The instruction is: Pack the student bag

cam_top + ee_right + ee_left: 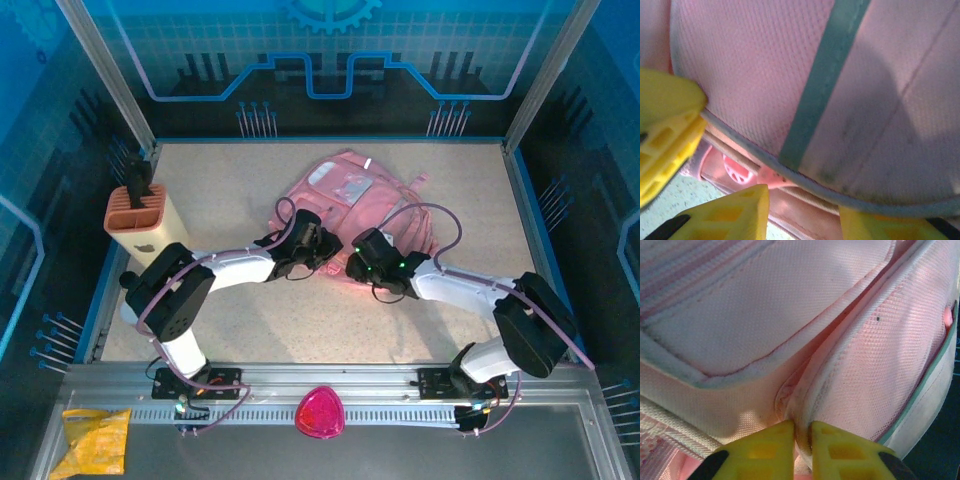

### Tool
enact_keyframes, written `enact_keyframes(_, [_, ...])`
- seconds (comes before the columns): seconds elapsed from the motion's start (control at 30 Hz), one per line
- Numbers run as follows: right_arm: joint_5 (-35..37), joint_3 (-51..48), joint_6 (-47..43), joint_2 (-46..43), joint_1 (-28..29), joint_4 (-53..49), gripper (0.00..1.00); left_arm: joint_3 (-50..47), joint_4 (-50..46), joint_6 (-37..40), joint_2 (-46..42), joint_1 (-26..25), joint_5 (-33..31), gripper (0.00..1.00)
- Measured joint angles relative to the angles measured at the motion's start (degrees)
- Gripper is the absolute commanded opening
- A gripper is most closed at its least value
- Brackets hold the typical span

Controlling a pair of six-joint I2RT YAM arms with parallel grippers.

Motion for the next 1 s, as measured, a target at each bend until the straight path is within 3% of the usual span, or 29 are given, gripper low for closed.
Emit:
enact_keyframes(0.1, [0.24,0.20,1.84,0.81,0.00,0.61,0.42,0.02,0.11,-0.72,0.22,0.00,0.02,0.00])
enact_keyframes(0.3, [2.16,0.87,6.71,3.08,0.00,1.05,0.35,0.02,0.79,-1.07,0.59,-0.04,0.04,0.00])
enact_keyframes(0.47, [3.67,1.20,10.08,3.63,0.63,2.32,0.42,0.00,1.05,-1.29,0.50,-0.26,-0.63,0.00])
enact_keyframes(0.73, [8.20,4.81,11.67,6.82,1.99,-1.49,0.28,0.00,0.94,-1.46,-0.63,-0.85,-2.56,0.00])
enact_keyframes(1.0, [11.56,1.88,7.96,2.60,3.32,-2.67,0.23,0.22,-0.66,0.24,-2.03,-0.50,-2.99,0.00])
